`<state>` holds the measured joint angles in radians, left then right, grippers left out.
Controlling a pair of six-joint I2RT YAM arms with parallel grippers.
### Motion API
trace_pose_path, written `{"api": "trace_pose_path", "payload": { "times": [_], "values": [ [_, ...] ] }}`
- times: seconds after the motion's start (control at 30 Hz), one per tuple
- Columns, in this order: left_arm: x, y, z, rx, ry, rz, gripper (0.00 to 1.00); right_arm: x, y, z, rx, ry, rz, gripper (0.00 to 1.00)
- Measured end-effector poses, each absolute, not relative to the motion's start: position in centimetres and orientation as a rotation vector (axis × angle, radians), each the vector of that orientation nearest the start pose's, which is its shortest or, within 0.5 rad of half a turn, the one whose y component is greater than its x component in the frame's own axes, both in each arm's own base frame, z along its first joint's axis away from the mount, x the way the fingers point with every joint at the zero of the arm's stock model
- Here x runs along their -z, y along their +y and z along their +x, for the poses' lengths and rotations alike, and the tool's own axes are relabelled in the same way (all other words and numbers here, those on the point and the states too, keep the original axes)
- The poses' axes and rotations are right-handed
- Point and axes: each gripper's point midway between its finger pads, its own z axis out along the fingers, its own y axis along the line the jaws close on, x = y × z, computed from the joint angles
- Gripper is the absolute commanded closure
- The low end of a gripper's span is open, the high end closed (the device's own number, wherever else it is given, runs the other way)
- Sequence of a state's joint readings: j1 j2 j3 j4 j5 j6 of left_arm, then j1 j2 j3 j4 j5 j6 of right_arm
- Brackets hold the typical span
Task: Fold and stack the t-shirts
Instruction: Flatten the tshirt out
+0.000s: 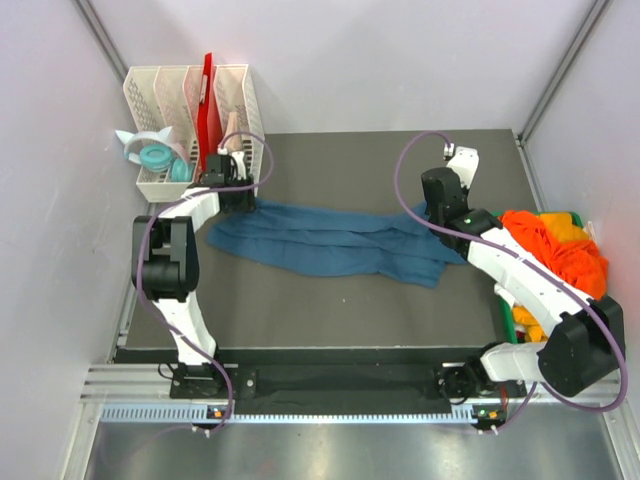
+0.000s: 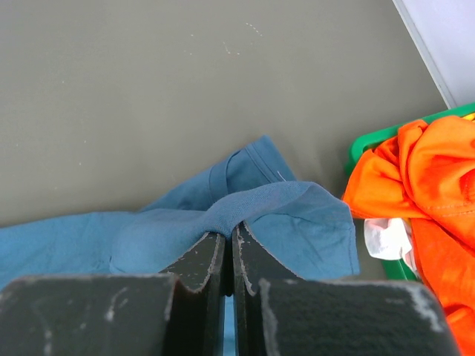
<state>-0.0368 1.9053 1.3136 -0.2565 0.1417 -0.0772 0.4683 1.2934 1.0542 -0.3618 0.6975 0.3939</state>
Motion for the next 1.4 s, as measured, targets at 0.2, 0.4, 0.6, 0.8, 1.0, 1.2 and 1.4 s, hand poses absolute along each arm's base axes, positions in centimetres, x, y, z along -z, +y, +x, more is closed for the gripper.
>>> {"api": "trace_pose_path", "payload": {
  "times": [0.2,0.4,0.6,0.8,1.0,1.2,1.4],
  "values": [
    [-5.3,-4.7,47.0,0.225,2.446,0.021,0.49,-21.2,7.2,36.5,0.22,2.003,0.307,1.0],
    [-3.9,-4.5,45.4,0.211,2.484,0.033,0.5,-21.2,7.3,36.5,0.216,2.003,0.31,1.0],
    [-3.6,-4.4,45.3,0.202,2.49,0.041,0.58,-21.2,7.3,36.6,0.212,2.004,0.312,1.0],
    [-3.6,-4.4,45.2,0.2,2.491,0.045,0.83,-21.1,7.3,36.5,0.212,2.004,0.313,1.0],
    [-3.6,-4.3,45.2,0.193,2.49,0.055,1.0,-21.1,7.3,36.5,0.211,2.004,0.314,1.0],
    [-5.2,-4.1,44.7,0.181,2.482,0.07,1.0,-21.2,7.2,36.5,0.22,2.005,0.306,1.0],
    [-18.2,-3.9,44.7,0.16,2.262,0.095,1.0,-25.9,6.5,36.6,0.258,1.951,0.254,1.0]
  ]
}}
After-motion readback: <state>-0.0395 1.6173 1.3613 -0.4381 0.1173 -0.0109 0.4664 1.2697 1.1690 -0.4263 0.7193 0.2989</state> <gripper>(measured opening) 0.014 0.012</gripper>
